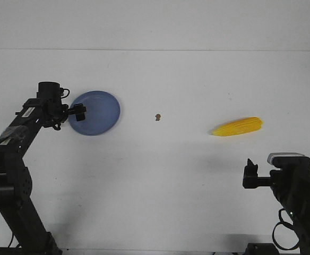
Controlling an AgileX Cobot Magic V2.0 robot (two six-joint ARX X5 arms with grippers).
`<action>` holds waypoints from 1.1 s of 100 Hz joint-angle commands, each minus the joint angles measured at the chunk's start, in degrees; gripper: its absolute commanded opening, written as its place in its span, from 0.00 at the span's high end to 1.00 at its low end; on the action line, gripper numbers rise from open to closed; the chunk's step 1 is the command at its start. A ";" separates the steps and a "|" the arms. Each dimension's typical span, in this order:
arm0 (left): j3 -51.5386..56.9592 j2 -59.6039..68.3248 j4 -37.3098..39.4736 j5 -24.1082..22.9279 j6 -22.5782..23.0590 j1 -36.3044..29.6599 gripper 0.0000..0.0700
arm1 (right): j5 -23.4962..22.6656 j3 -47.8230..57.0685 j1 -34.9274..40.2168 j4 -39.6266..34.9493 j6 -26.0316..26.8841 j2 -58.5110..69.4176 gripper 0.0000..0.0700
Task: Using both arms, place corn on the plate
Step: 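Reach the left gripper to the blue plate's rim and grip it, then slide the blue plate with the left gripper toward the table center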
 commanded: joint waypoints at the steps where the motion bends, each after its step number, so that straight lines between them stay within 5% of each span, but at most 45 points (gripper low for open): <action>1: 1.22 1.81 0.20 -0.20 0.44 0.22 0.22 | -0.04 1.01 0.17 0.55 0.24 0.28 0.06; 31: 1.22 2.08 0.04 -0.20 0.46 0.22 0.26 | -0.02 1.01 0.76 0.52 0.24 0.28 0.06; 46: 1.22 2.08 -0.37 0.50 1.18 0.22 0.82 | -0.02 1.01 0.76 0.52 0.24 0.28 0.06; 61: 1.22 2.08 -0.39 2.27 1.51 0.22 1.00 | -0.02 1.01 0.76 0.52 0.24 0.28 0.06; 79: 1.22 2.05 -0.59 5.31 1.36 0.96 0.99 | -0.02 1.01 0.76 0.52 0.22 0.28 0.06; 110: 1.22 -0.81 -3.48 28.13 0.85 4.46 0.99 | 0.00 1.01 0.76 0.55 0.22 0.28 0.06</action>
